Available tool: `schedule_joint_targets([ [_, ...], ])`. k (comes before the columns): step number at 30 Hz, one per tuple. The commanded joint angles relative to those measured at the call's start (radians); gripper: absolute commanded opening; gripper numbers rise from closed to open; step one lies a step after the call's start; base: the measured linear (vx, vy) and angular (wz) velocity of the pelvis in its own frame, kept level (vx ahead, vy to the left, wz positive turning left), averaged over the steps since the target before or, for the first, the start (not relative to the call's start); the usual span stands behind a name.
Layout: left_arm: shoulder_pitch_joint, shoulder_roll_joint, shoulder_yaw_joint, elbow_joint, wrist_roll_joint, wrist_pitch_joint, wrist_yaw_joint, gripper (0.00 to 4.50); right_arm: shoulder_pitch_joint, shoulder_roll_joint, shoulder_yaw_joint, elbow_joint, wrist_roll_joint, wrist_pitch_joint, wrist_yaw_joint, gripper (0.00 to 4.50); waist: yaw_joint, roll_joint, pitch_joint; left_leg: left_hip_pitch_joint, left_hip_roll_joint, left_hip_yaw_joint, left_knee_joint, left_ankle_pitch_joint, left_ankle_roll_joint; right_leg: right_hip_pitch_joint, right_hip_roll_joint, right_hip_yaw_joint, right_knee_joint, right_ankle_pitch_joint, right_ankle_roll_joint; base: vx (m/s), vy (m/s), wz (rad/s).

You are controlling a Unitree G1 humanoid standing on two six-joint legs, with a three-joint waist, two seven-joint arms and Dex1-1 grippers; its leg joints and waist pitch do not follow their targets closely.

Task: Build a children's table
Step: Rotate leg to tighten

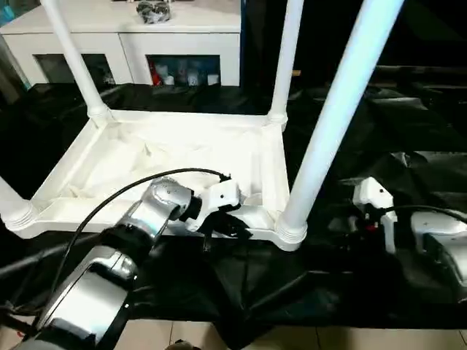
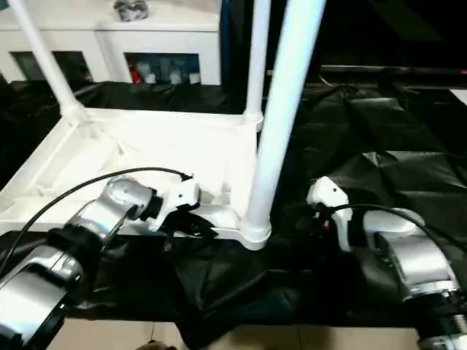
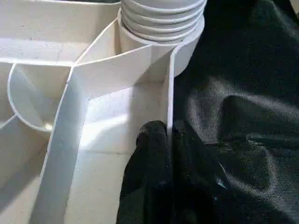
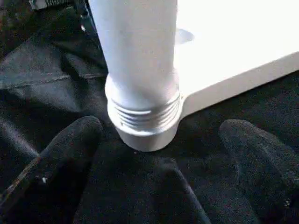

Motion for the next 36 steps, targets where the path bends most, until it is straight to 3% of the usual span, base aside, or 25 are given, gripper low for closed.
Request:
schedule_joint_targets([
  [1, 0.049, 0.016, 0.009, -0.010, -0.005, 0.078, 0.019, 0.04, -0.002, 0.022, 0.001, -0.008, -0.002, -0.025, -0.024, 4.50, 0.005, -0.023, -0.063, 0.005, 0.018, -0.013, -0.065, -0.230, 0.054, 0.049, -0.046, 0.023, -0.083, -0.253, -0.221, 0.000, 0.000, 0.00],
  [6, 0.115, -0.028, 0.043, -0.132, 0.001, 0.188, 0.186, 0.04, -0.058, 0.127, 0.026, 0.091, -0.071, -0.112, -0.166, 4.50, -0.007, -0.026, -0.061, 0.009, 0.018, -0.012, -0.067, -0.241, 0.046, 0.041, -0.043, 0.023, -0.085, -0.273, -0.222, 0.000, 0.000, 0.00],
  [12, 0.139, -0.035, 0.046, -0.212, -0.010, 0.207, 0.178, 0.04, -0.101, 0.178, 0.052, 0.167, -0.115, -0.165, -0.226, 4.50, -0.018, -0.021, -0.062, 0.007, 0.013, -0.012, -0.067, -0.244, 0.054, 0.042, -0.041, 0.025, -0.092, -0.301, -0.192, 0.000, 0.000, 0.00],
  [17, 0.161, -0.014, 0.038, -0.288, -0.010, 0.248, 0.172, 0.04, -0.147, 0.217, 0.051, 0.237, -0.112, -0.192, -0.233, 4.50, -0.025, -0.020, -0.066, 0.006, 0.014, -0.011, -0.065, -0.219, 0.061, 0.042, -0.039, 0.024, -0.084, -0.233, -0.215, 0.000, 0.000, 0.00],
  [19, 0.164, -0.012, 0.037, -0.295, -0.010, 0.254, 0.174, 0.00, -0.151, 0.220, 0.051, 0.245, -0.109, -0.197, -0.230, 4.15, -0.026, -0.018, -0.068, 0.004, 0.015, -0.011, -0.064, -0.196, 0.071, 0.045, -0.037, 0.024, -0.078, -0.170, -0.233, 0.000, 0.000, 0.00],
  [20, 0.169, -0.007, 0.037, -0.306, -0.011, 0.260, 0.171, 0.00, -0.155, 0.223, 0.051, 0.251, -0.101, -0.195, -0.221, 4.15, -0.026, -0.024, -0.068, 0.003, 0.014, -0.010, -0.063, -0.189, 0.080, 0.046, -0.037, 0.024, -0.075, -0.154, -0.238, 0.000, 0.000, 0.00],
  [21, 0.169, -0.005, 0.038, -0.306, -0.011, 0.260, 0.171, 0.00, -0.158, 0.226, 0.051, 0.255, -0.099, -0.194, -0.217, 4.12, -0.027, -0.021, -0.068, 0.003, 0.014, -0.009, -0.062, -0.187, 0.084, 0.045, -0.038, 0.023, -0.076, -0.155, -0.240, 0.000, 0.000, 0.00],
  [32, 0.189, 0.003, 0.051, -0.335, -0.011, 0.273, 0.197, 0.00, -0.177, 0.264, 0.047, 0.309, -0.096, -0.202, -0.228, 3.24, -0.039, -0.025, -0.064, 0.004, 0.014, -0.009, -0.064, -0.214, 0.074, 0.043, -0.039, 0.024, -0.081, -0.213, -0.234, 0.000, 0.000, 0.00],
  [36, 0.179, -0.029, 0.072, -0.317, -0.010, 0.277, 0.258, 0.00, -0.195, 0.331, 0.003, 0.382, -0.088, -0.219, -0.346, 2.87, -0.045, -0.025, -0.063, 0.003, 0.013, -0.010, -0.066, -0.221, 0.061, 0.042, -0.041, 0.025, -0.083, -0.238, -0.228, 0.000, 0.000, 0.00],
])
